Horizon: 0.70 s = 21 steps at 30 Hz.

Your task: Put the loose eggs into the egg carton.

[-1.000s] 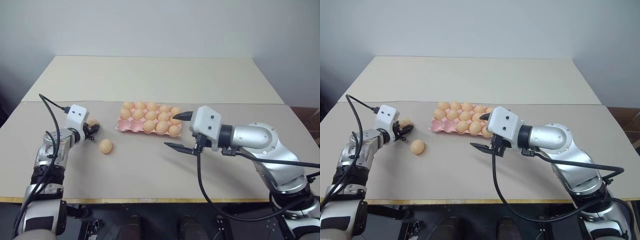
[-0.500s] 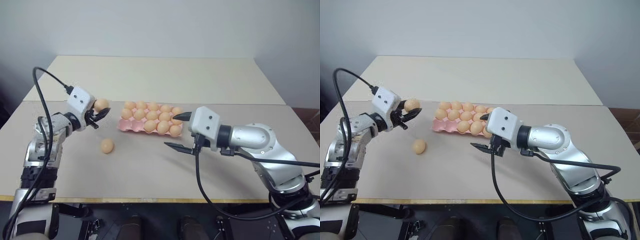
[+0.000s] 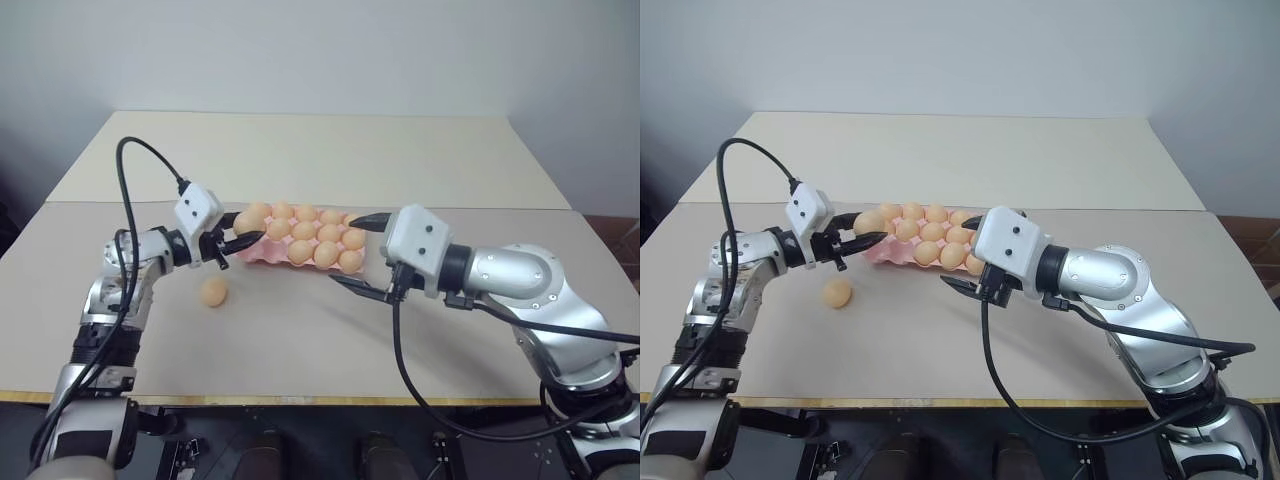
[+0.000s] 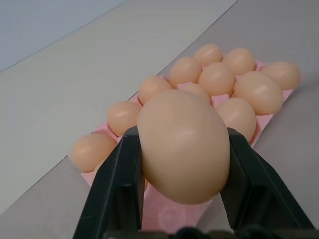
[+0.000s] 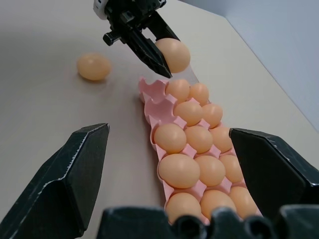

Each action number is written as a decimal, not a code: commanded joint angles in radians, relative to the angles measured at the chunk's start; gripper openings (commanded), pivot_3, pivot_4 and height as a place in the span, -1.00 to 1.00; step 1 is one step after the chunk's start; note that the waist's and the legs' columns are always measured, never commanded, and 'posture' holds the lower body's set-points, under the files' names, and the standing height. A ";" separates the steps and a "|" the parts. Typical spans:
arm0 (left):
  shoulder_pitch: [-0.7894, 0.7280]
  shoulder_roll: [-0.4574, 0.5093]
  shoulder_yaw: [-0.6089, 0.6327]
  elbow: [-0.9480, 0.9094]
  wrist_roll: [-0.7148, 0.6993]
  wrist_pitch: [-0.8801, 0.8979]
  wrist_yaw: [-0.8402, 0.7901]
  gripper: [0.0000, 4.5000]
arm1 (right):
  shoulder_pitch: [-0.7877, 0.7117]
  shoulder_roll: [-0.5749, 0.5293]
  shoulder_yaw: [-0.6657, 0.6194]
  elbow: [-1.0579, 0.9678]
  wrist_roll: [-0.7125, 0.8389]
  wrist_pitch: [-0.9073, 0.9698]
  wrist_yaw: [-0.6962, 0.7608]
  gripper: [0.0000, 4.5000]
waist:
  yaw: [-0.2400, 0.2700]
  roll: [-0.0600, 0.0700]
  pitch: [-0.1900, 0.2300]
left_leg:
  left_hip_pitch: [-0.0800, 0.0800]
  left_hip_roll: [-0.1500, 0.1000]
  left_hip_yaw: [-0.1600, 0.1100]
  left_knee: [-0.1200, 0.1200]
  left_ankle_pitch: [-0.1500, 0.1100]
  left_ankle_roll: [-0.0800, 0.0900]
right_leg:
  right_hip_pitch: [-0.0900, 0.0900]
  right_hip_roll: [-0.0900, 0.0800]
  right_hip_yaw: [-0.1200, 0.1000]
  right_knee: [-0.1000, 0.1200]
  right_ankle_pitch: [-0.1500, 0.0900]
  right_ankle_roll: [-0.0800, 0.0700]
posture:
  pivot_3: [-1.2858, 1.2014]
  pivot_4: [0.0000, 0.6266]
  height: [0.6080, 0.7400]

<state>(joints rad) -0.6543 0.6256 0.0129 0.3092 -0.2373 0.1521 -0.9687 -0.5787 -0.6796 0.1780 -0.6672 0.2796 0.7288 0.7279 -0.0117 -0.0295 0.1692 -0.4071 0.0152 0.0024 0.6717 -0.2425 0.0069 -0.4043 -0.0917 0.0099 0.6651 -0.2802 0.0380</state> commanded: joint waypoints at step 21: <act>-0.098 -0.073 0.003 0.151 -0.007 -0.134 -0.107 0.75 | 0.037 -0.022 -0.029 -0.057 -0.019 0.011 -0.060 1.00 | -0.001 0.000 0.000 | -0.002 0.000 0.000 0.004 -0.001 0.001 | 0.000 0.000 -0.001 0.000 0.000 0.000 | 0.03 -0.52 1.00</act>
<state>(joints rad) -0.7375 0.5433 -0.0143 0.5039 -0.2105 0.0238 -1.0627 -0.5363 -0.6956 0.1769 -0.6984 0.2583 0.7506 0.6721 -0.0129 -0.0295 0.1692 -0.4089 0.0156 0.0020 0.6760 -0.2433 0.0082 -0.4042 -0.0913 0.0094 0.6655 -0.2802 0.0383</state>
